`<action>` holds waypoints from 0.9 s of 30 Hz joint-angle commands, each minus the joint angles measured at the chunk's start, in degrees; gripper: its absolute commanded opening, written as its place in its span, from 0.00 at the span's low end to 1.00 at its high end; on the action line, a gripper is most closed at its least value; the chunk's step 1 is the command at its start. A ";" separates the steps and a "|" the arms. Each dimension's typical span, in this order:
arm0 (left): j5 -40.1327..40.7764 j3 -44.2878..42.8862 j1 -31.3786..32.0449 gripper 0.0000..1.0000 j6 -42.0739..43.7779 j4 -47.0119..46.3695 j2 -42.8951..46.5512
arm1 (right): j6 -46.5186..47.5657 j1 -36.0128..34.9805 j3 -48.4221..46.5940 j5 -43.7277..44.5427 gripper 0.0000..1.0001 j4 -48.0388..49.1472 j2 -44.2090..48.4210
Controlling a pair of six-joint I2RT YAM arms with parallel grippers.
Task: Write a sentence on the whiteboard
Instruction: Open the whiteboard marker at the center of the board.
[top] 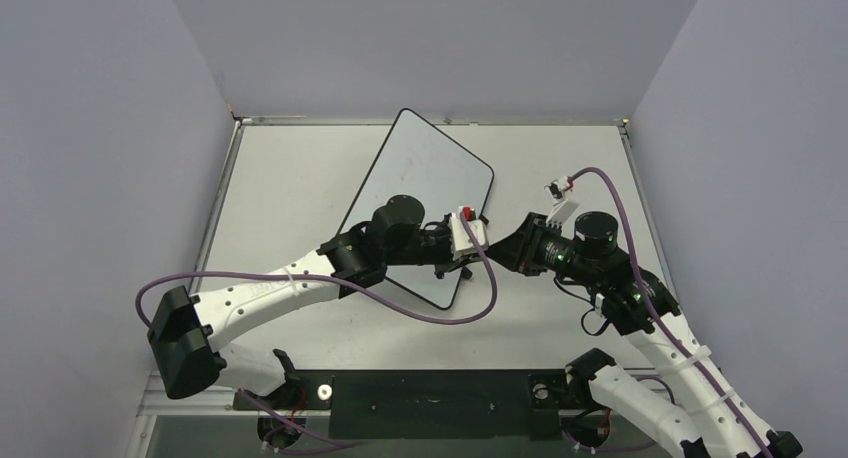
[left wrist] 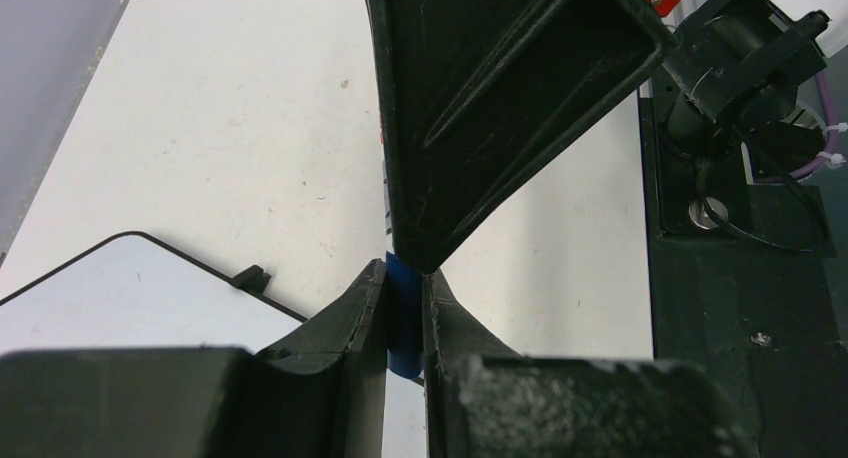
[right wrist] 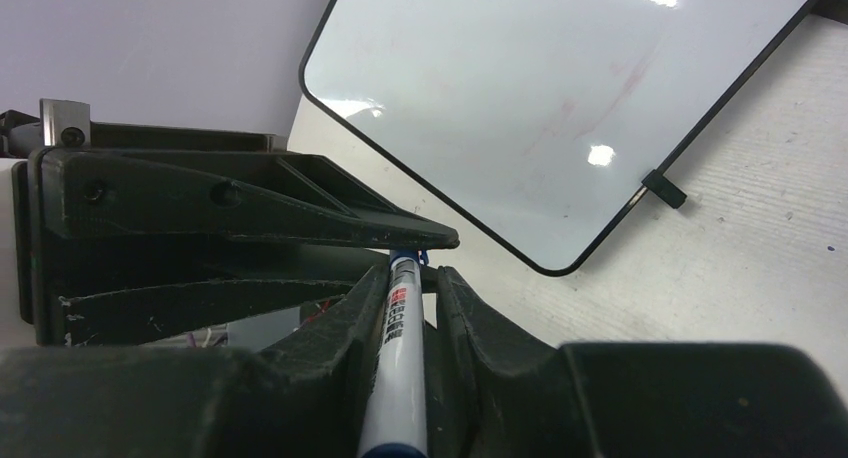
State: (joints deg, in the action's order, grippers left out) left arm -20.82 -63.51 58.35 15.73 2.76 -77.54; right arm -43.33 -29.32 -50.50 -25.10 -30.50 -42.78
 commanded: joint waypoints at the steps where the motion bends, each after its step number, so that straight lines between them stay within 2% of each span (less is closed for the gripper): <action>1: -2.45 -0.25 0.20 0.00 1.19 -4.76 2.95 | -1.34 0.91 -2.37 1.07 0.21 2.11 0.08; 16: -2.47 1.07 0.23 0.00 1.41 -4.64 4.05 | -3.65 1.80 -1.65 1.46 0.18 5.15 -0.38; 18: -2.47 1.14 0.24 0.00 1.48 -4.65 4.15 | -3.69 1.84 -1.56 1.35 0.15 5.11 -0.49; 20: -2.47 1.18 0.19 0.00 1.50 -4.64 4.23 | -3.68 1.80 -1.47 1.29 0.05 5.18 -0.56; 22: -2.55 1.11 0.19 0.00 1.58 -4.57 4.33 | -3.66 1.81 -1.26 1.03 0.00 5.15 -0.53; 27: -1.36 1.26 0.19 0.00 2.11 -3.72 4.76 | -3.26 1.81 -0.85 1.60 0.00 4.46 0.28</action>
State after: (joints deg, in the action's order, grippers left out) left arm -20.29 -62.06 58.28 16.34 1.41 -75.72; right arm -46.85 -28.42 -50.76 -26.00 -27.86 -42.81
